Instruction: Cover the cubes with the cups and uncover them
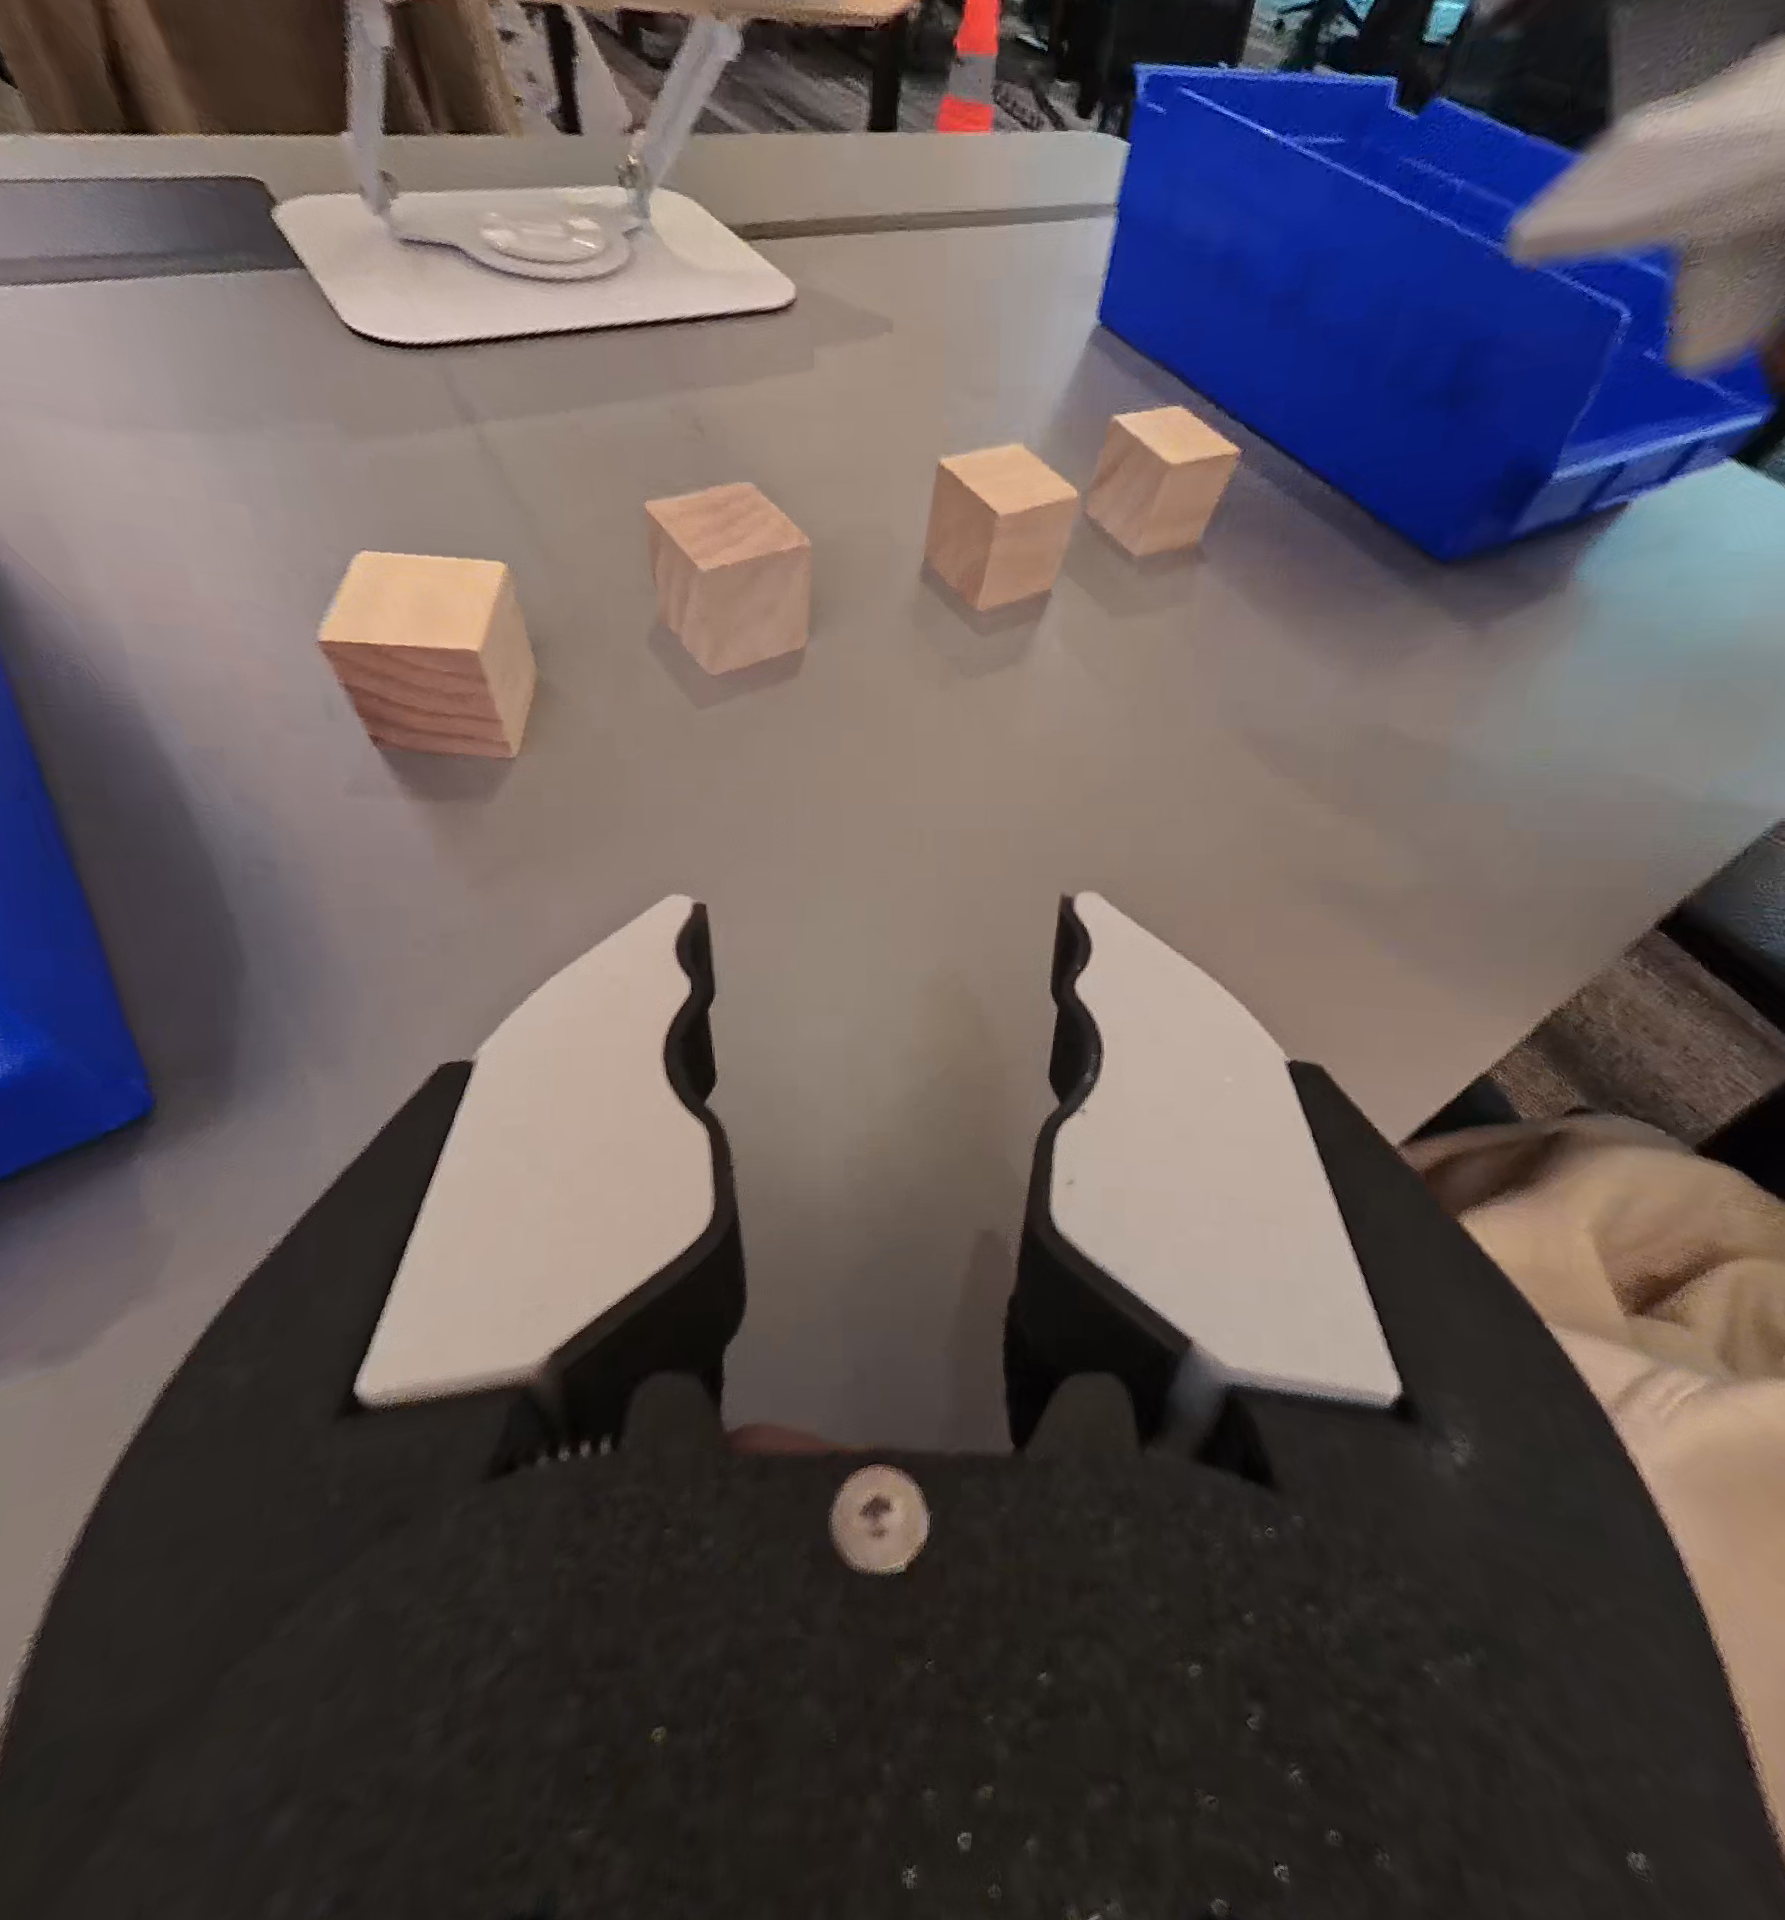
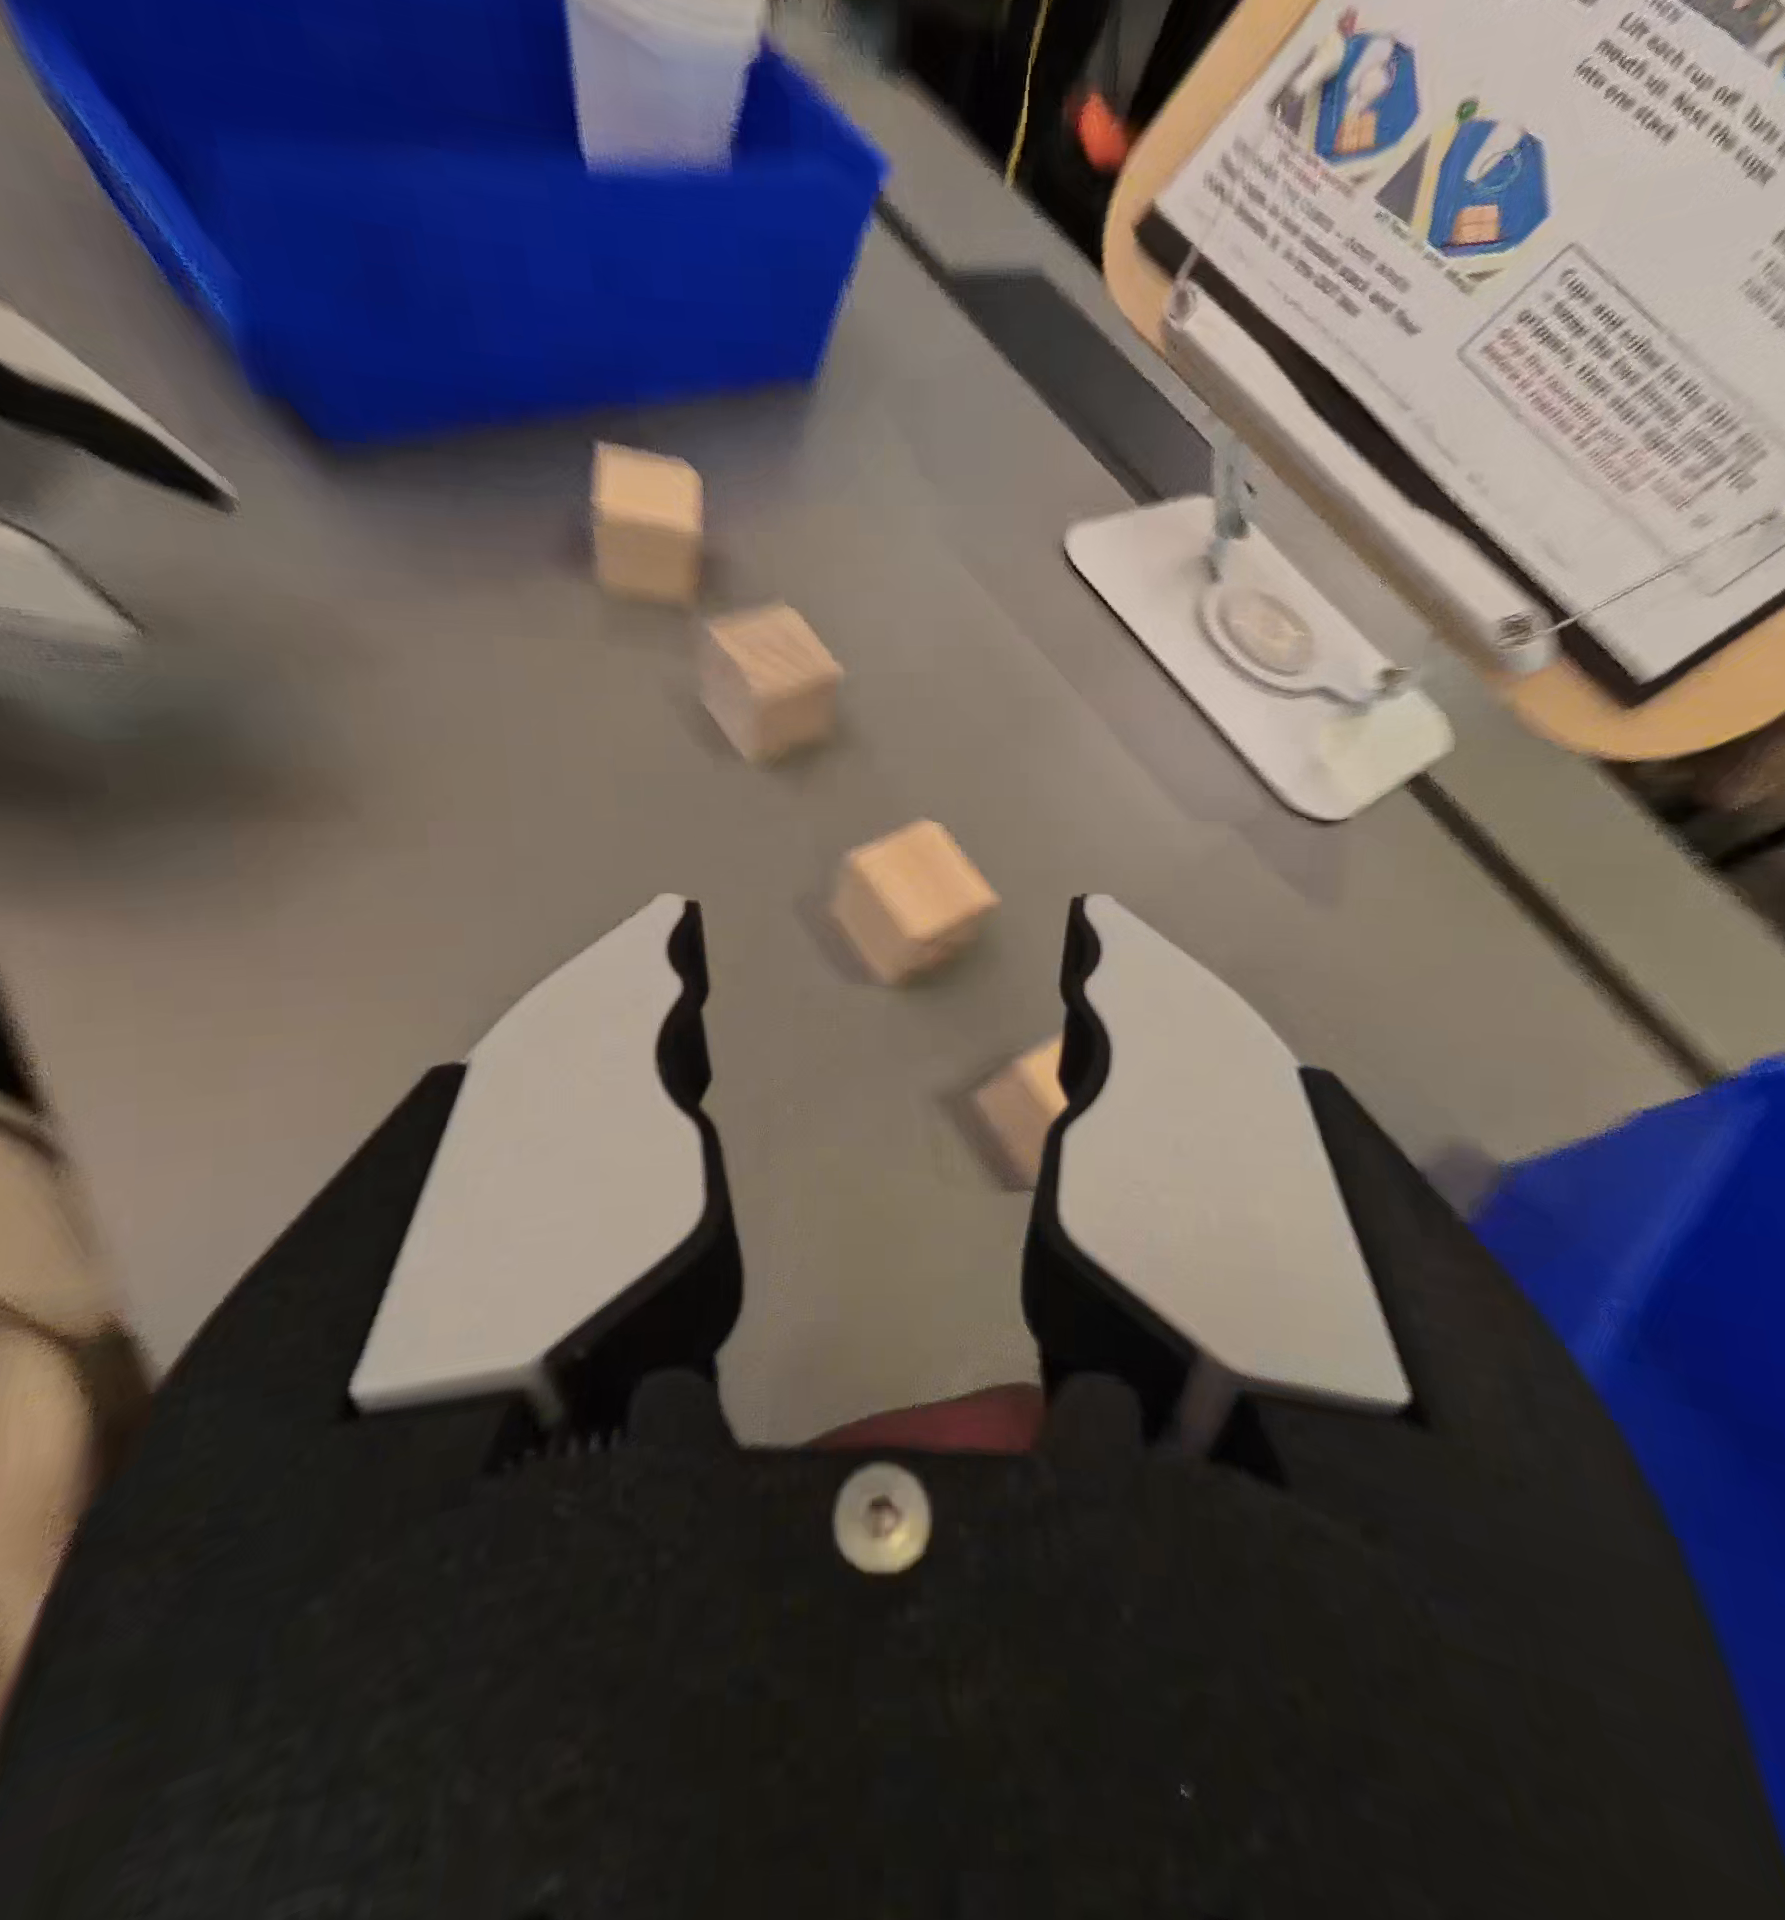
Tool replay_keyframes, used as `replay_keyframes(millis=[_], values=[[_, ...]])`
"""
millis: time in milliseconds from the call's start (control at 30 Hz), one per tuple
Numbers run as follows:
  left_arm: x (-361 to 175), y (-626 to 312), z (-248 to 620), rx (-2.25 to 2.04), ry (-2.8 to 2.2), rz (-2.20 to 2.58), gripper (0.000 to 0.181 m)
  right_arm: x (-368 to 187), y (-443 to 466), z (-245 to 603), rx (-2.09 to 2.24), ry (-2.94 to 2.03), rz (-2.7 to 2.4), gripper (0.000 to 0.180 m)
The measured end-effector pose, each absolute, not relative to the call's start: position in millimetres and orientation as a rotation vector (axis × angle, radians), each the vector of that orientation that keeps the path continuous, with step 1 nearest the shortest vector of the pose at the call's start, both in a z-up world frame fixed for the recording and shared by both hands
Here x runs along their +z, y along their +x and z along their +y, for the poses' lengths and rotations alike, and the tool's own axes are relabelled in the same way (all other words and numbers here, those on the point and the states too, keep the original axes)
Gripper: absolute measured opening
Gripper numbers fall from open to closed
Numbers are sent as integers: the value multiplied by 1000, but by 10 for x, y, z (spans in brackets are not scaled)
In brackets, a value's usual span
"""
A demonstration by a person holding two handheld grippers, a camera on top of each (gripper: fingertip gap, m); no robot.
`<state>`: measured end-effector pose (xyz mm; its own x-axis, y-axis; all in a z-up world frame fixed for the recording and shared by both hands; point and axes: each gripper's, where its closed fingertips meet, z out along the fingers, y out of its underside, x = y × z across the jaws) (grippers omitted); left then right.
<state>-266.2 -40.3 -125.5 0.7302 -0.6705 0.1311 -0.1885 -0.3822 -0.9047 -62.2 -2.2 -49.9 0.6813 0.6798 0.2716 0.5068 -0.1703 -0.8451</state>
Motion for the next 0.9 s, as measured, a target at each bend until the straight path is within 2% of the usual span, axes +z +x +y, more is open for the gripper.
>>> replay_keyframes(millis=[100, 200, 333, 400, 467, 567, 733, 800, 900], values=[[-1298, -2718, -338, -545, -1945, 639, 64, -837, -832, -367, 412, -1805, -735, 63], [-1412, -2723, -315, -509, -1988, 647, 64, -1099, -854, -586, 364, -1779, -673, 65], [-1517, -2702, -297, -473, -2021, 682, 64, -1207, -792, -756, 314, -1768, -656, 64], [-1551, -2689, -288, -468, -2034, 691, 64, -1300, -780, -808, 377, -1793, -596, 54], [-1536, -2698, -280, -459, -2037, 700, 63, -1226, -832, -863, 428, -1764, -617, 56], [-1125, -2781, -208, -486, -1972, 708, 58, -1123, -804, -872, 426, -1737, -611, 57], [-71, -3507, 527, -187, -1960, 722, 45, -1134, -786, -875, 489, -1750, -602, 57], [-45, -3676, 797, -130, -2086, 954, 43, -1131, -767, -870, 496, -1752, -595, 57], [-203, -4076, 1465, 188, -2168, 1249, 46, -1111, -747, -872, 500, -1747, -587, 55]])
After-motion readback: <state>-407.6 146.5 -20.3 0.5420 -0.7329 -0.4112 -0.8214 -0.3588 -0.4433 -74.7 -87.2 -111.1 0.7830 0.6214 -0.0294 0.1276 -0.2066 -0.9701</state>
